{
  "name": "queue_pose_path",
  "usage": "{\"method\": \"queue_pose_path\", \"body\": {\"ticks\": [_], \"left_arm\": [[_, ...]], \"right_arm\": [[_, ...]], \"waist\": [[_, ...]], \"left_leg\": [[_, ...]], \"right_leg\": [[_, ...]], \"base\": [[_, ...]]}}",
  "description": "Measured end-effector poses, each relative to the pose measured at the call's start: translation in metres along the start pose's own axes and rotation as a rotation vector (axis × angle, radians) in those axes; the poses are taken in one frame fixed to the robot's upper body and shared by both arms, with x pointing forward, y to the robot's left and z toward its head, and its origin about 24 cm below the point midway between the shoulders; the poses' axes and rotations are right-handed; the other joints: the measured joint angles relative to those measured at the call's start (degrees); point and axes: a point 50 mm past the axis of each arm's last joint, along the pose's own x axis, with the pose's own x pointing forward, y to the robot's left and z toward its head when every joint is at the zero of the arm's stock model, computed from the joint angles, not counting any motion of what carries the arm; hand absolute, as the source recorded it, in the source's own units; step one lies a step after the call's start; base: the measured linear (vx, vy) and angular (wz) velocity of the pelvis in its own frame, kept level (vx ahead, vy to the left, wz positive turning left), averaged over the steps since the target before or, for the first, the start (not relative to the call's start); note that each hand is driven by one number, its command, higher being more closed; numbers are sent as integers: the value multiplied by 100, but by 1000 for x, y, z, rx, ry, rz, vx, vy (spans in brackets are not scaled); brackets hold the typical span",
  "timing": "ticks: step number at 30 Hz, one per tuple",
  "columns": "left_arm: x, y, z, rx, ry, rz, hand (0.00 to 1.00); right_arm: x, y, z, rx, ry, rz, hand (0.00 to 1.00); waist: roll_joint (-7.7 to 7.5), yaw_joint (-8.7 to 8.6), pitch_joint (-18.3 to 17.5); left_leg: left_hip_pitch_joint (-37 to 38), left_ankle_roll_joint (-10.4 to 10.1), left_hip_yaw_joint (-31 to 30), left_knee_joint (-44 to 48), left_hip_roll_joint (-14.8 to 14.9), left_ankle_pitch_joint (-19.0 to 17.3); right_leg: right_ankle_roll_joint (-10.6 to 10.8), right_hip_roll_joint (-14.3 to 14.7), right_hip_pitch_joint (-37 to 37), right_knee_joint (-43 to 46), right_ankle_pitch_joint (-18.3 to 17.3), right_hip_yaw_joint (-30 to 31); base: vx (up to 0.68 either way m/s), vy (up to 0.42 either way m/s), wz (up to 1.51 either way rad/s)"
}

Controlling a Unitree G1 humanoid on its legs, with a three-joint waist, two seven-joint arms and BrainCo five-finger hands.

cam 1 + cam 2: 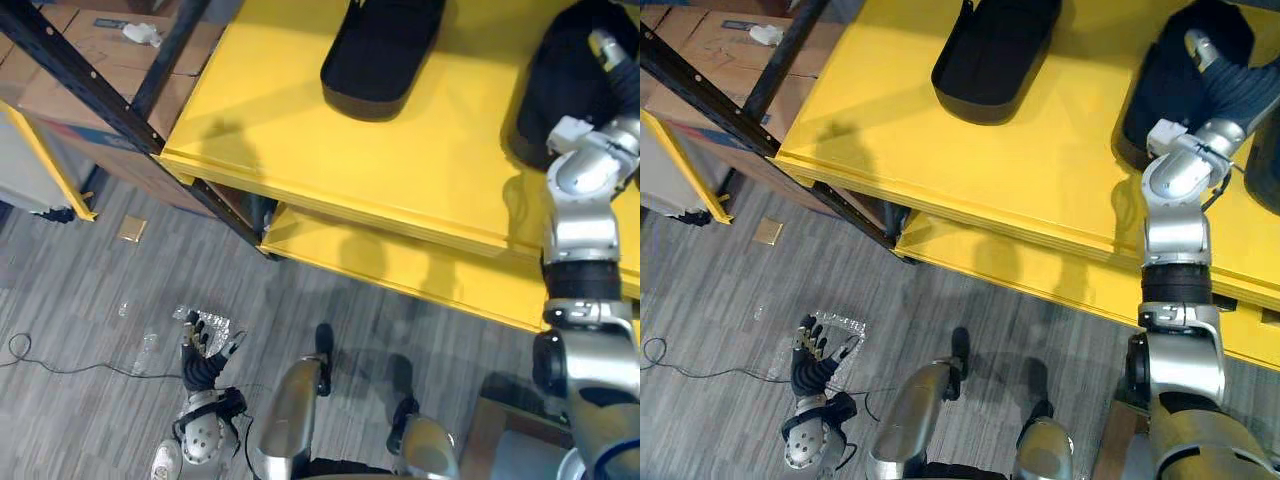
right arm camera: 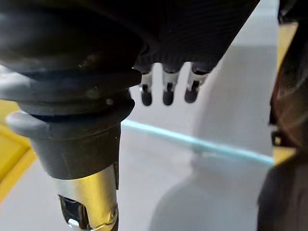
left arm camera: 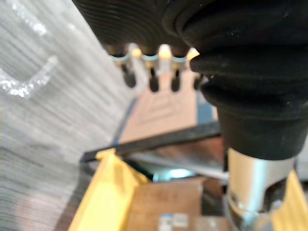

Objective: Walk over and take plastic housings, then place them on the shelf

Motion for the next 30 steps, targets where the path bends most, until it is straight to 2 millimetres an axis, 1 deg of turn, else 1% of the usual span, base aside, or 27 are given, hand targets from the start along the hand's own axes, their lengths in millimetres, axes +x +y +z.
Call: {"method": "queue_pose_path", "body": {"ticks": [1, 4, 6, 9, 11, 15, 21, 23, 26, 28, 30], "left_arm": [[-2, -5, -3, 2, 16, -30, 0], [-5, -11, -8, 2, 39, -75, 0], [-7, -13, -11, -6, 55, -88, 0], [-8, -13, -17, -1, 79, -101, 0], [-8, -14, -17, -9, 86, -110, 0], [-12, -18, -24, -42, 129, -126, 0], [-13, -18, -25, -57, 138, -123, 0], [-13, -18, -26, -57, 141, -125, 0], [-15, -22, -26, -57, 144, -141, 0], [-17, -26, -27, -58, 149, -159, 0], [-17, -26, -27, -61, 150, -158, 0]], "right_arm": [[6, -3, -2, -34, 15, -13, 0], [13, -6, -9, -91, 40, -16, 0], [15, -6, -14, -145, 47, 5, 0], [22, 0, -10, -185, 58, 39, 0], [30, 0, -10, -206, 75, 78, 0], [38, 2, -10, -225, 99, 186, 0], [41, 4, -16, -213, 160, 270, 0], [40, 4, -20, -222, 188, 298, 0], [41, 7, -19, -205, 205, 334, 0], [40, 9, -20, -186, 221, 385, 0], [39, 12, -21, -170, 233, 428, 0]], "waist": [[20, 11, 5], [34, 39, -1], [53, 78, -12], [117, 79, -44], [168, 112, -57], [235, 118, -54], [254, 133, -60], [263, 134, -66], [271, 131, -71], [271, 127, -71], [271, 127, -71]], "left_leg": [[-6, -11, -14, -89, -3, 63], [-3, -47, -56, -268, -2, 201], [-5, -70, -65, -295, 8, 229], [-41, -90, -90, -460, 19, 364], [-71, -104, -100, -578, 26, 464], [-93, -108, -95, -603, 34, 510], [39, -156, -85, -972, 29, 731], [95, -172, -68, -1088, 34, 799], [117, -165, -19, -1170, 44, 854], [130, -165, 4, -1171, 49, 858], [144, -169, 7, -1171, 53, 860]], "right_leg": [[-7, -2, -41, 11, -4, -35], [-56, -2, -156, 124, -46, -58], [-69, -4, -223, 199, -98, -59], [-94, -5, -375, 292, -132, -63], [-130, -11, -510, 391, -158, -63], [-142, -14, -595, 527, -188, -50], [-187, -62, -737, 695, -264, -31], [-201, -62, -773, 738, -271, 0], [-201, -61, -845, 778, -271, 87], [-201, -65, -861, 805, -271, 104], [-201, -66, -860, 823, -271, 108]], "base": [[-26, -28, 8], [-29, -39, 5], [-47, -53, 2], [-47, -43, 3], [-34, -24, 4], [-6, -7, -1], [-23, -7, -1], [-22, -23, -5], [-9, -11, -11], [-4, -15, -6], [0, 0, 0]]}}
